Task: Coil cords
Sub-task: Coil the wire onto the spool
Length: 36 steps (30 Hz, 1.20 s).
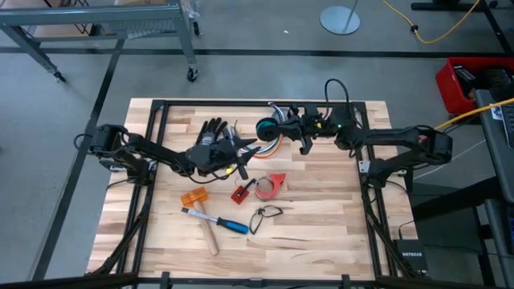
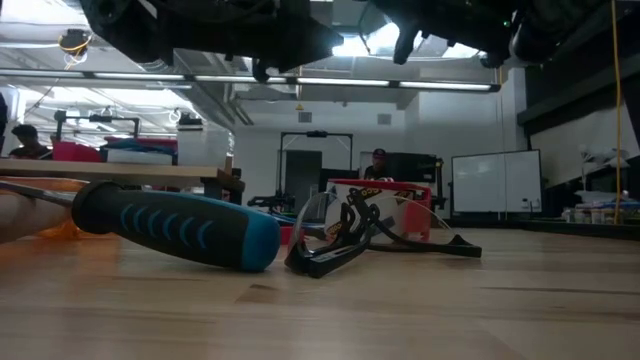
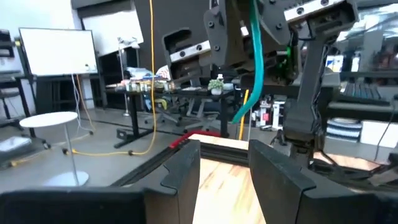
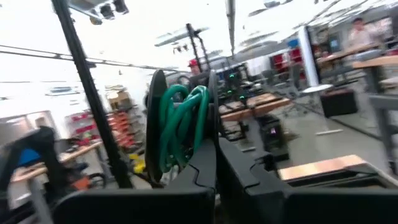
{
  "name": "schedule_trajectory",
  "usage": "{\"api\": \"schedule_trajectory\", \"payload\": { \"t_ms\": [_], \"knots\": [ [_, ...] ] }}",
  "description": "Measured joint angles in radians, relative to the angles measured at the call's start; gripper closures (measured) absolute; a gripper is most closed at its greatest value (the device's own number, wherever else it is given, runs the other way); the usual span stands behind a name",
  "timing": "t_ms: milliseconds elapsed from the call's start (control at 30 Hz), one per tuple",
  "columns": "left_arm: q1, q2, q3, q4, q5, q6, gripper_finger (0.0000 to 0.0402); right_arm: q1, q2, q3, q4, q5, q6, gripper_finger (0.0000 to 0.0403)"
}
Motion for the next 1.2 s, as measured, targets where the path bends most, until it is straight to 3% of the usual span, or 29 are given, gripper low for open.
{"api": "schedule_trajectory", "payload": {
  "t_ms": [400,567,1200],
  "knots": [
    [0.019,0.076,0.084,-0.001,0.003,0.02,0.0274,0.061,0.014,-0.001,0.058,0.012,-0.01,0.04],
    [0.019,0.087,0.116,-0.007,0.057,0.045,0.0274,0.06,0.014,-0.001,0.061,0.018,-0.014,0.04],
    [-0.001,0.087,0.117,0.026,0.135,0.043,0.0274,0.06,0.014,-0.001,0.061,0.048,-0.017,0.04]
  ]
}}
